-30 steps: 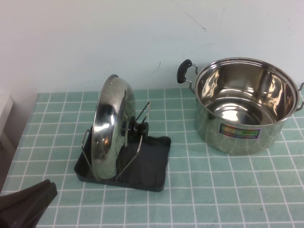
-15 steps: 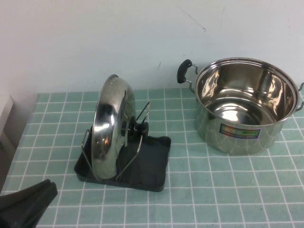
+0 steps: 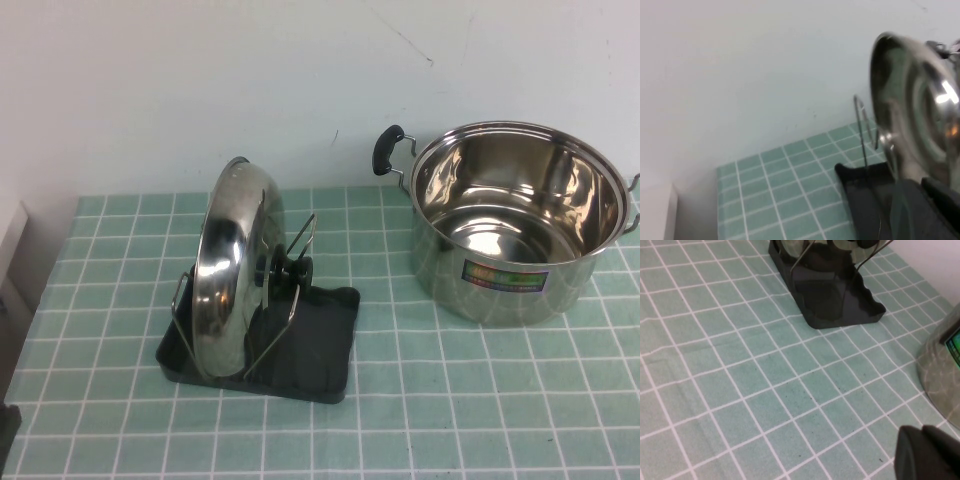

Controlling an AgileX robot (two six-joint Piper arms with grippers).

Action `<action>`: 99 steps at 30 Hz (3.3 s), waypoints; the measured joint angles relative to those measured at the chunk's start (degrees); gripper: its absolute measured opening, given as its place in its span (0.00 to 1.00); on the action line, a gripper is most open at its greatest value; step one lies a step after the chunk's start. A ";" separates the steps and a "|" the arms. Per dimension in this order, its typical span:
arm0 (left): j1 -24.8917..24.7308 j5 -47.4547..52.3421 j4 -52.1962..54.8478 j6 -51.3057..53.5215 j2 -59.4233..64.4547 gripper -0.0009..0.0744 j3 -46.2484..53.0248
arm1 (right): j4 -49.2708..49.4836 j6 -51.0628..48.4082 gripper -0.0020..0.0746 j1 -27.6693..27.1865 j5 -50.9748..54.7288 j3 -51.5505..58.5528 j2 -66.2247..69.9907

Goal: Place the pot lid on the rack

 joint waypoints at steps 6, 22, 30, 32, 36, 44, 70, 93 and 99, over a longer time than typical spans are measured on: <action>1.28 -2.07 10.13 -18.95 -4.41 0.01 7.89 | 0.00 0.09 0.02 0.00 0.00 0.00 0.00; 9.81 12.82 11.36 -32.22 -8.75 0.01 7.78 | 0.00 0.09 0.02 0.00 0.17 0.00 0.00; 9.81 12.94 11.62 -28.68 -8.87 0.01 7.78 | 0.00 0.09 0.02 0.00 0.26 0.00 0.00; 9.81 12.94 11.62 -28.08 -8.87 0.01 7.78 | 0.00 0.09 0.02 0.00 0.26 0.00 0.00; 9.81 12.94 11.62 -27.46 -8.87 0.01 7.78 | 0.00 0.09 0.02 0.00 0.26 0.00 0.00; 9.81 12.94 11.62 -27.35 -8.87 0.01 7.78 | 0.00 0.09 0.02 0.00 0.26 0.00 0.00; 9.81 13.05 11.62 -27.12 -8.87 0.01 7.78 | 1.68 -1.48 0.02 -9.38 -3.38 0.00 0.00; 9.81 13.05 11.62 -27.23 -8.87 0.01 7.78 | 10.12 -15.10 0.02 -50.30 -17.87 22.60 -16.03; 9.81 13.05 11.62 -27.23 -8.87 0.01 7.78 | 11.12 -15.20 0.02 -50.38 -17.48 22.60 -16.03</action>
